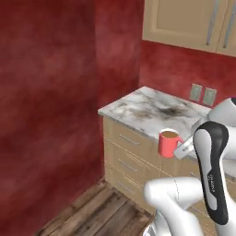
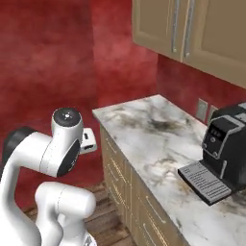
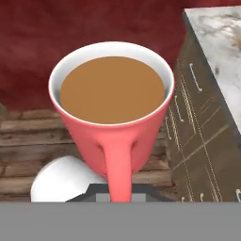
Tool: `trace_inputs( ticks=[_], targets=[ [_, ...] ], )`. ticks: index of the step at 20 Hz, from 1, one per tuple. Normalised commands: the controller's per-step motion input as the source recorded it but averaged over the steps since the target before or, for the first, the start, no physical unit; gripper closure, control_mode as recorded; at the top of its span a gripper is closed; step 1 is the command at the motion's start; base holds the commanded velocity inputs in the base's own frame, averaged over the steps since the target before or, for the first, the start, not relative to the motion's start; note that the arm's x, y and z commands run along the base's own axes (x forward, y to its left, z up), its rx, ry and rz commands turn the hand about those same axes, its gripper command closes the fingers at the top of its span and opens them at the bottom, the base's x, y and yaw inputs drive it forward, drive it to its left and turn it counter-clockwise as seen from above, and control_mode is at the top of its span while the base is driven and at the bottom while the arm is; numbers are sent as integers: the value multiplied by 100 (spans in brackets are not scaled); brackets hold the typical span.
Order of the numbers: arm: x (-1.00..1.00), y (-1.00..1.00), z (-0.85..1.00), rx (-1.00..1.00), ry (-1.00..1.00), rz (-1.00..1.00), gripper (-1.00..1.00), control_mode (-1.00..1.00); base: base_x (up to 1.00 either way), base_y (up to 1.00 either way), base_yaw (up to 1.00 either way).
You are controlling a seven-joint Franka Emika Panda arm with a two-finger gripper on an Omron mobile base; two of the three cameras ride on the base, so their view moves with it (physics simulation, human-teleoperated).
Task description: Pick up the brewed coffee from the coffee machine and place it next to the breakfast plate on the dining counter.
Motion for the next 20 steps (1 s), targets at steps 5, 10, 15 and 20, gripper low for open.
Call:
trace_inputs(
  ticks=[5, 10, 15, 20],
  targets=[
    [0, 0, 0, 0, 0, 0, 100, 100, -8, 0, 98],
    [0, 0, 0, 0, 0, 0, 100, 100, -14, 0, 95],
    [0, 0, 0, 0, 0, 0, 100, 100, 4, 0, 92],
    [0, 0, 0, 0, 0, 0, 100, 100, 1, 16, 89]
  ],
)
